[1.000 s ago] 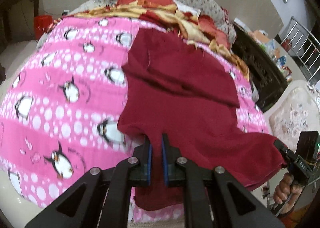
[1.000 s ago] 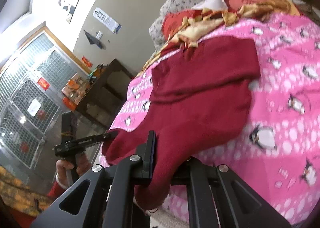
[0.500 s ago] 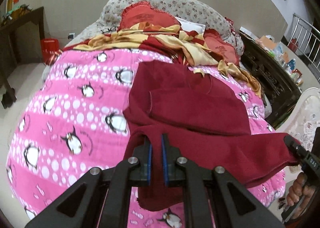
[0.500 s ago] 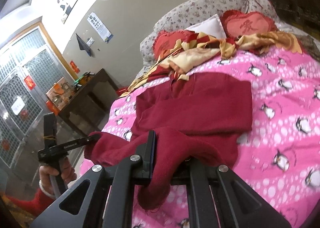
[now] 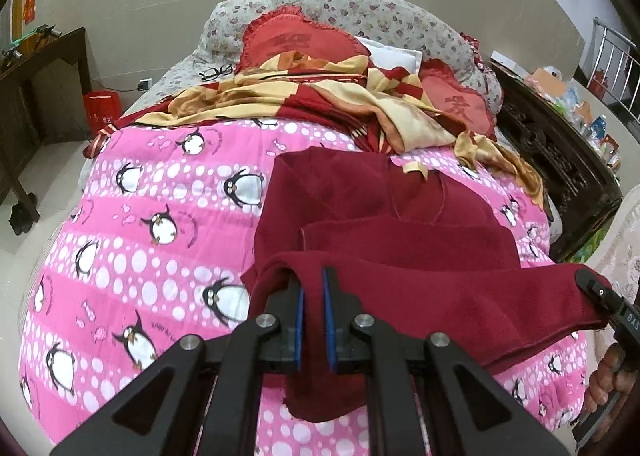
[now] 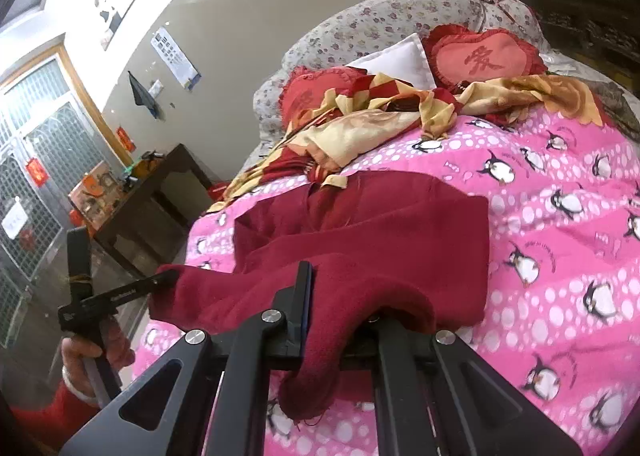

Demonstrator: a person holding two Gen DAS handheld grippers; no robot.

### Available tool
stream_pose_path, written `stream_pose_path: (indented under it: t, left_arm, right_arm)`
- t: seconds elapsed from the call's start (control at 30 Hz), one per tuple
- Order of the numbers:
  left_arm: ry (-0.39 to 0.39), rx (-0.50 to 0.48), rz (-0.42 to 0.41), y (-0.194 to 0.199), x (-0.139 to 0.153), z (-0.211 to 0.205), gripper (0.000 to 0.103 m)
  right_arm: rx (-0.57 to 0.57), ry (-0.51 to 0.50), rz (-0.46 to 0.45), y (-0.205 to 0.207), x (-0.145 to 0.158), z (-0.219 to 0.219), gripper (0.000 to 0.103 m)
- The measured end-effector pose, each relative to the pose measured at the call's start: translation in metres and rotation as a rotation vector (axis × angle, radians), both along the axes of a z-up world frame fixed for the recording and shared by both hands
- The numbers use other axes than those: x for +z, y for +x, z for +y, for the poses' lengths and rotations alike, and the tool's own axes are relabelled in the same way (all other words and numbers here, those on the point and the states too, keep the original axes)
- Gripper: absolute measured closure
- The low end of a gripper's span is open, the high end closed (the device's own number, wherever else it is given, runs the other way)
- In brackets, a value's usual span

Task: Fold small clothes
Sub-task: 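Lift the hem with the right tool and fold it toward the collar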

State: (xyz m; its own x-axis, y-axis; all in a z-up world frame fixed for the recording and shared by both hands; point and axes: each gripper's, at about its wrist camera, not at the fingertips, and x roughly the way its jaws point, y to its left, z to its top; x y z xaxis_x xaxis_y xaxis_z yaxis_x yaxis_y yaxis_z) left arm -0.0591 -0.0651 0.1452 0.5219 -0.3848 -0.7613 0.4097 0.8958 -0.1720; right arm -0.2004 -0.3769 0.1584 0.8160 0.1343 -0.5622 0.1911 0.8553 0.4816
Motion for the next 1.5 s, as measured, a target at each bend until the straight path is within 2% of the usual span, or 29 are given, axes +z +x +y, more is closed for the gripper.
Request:
stream_pose_path:
  t: [0.23, 0.63, 0.9, 1.0, 1.03, 1.1, 1.17, 1.23, 1.27, 1.3, 1.33, 1.4, 1.5]
  left_arm:
    - [0.036, 0.0, 0.003, 0.031, -0.009, -0.02, 0.094]
    - [0.061, 0.024, 0.054, 0.093, -0.037, -0.054, 0.094]
    - [0.081, 0.049, 0.084, 0.119, -0.061, -0.072, 0.093]
    - [0.035, 0.042, 0.113, 0.13, -0.063, -0.069, 0.091]
    - [-0.008, 0.039, 0.133, 0.135, -0.062, -0.065, 0.09]
    - [-0.075, 0.044, 0.165, 0.142, -0.058, -0.058, 0.084]
    - [-0.158, 0.047, 0.202, 0.148, -0.052, -0.049, 0.074]
    - [-0.181, 0.066, 0.178, 0.147, -0.042, -0.042, 0.057]
    - [-0.174, 0.092, 0.123, 0.143, -0.034, -0.038, 0.038]
    - [-0.183, 0.115, 0.055, 0.138, -0.024, -0.032, 0.024]
    - [-0.198, 0.127, 0.013, 0.133, -0.016, -0.027, 0.02]
    - [-0.212, 0.12, -0.006, 0.129, -0.008, -0.023, 0.018]
    - [-0.167, 0.065, -0.025, 0.115, -0.002, -0.023, 0.018]
  right_arm:
    - [-0.01, -0.001, 0.033, 0.033, -0.012, -0.022, 0.085]
    - [-0.037, 0.021, 0.09, 0.089, -0.037, -0.061, 0.085]
    - [-0.039, 0.16, 0.16, 0.124, -0.08, -0.097, 0.084]
    - [-0.032, 0.224, 0.155, 0.126, -0.086, -0.11, 0.08]
    - [-0.028, 0.248, 0.143, 0.125, -0.085, -0.114, 0.078]
    - [-0.032, 0.27, 0.11, 0.122, -0.077, -0.123, 0.069]
    - [-0.048, 0.265, 0.085, 0.116, -0.067, -0.131, 0.068]
    - [-0.047, 0.276, 0.067, 0.11, -0.059, -0.134, 0.068]
    - [-0.032, 0.254, 0.059, 0.106, -0.053, -0.13, 0.068]
    - [-0.027, 0.211, 0.061, 0.103, -0.048, -0.124, 0.068]
    - [-0.031, 0.16, 0.066, 0.101, -0.044, -0.118, 0.068]
    - [-0.051, 0.057, 0.075, 0.094, -0.037, -0.104, 0.068]
    - [-0.069, -0.009, 0.064, 0.088, -0.034, -0.093, 0.068]
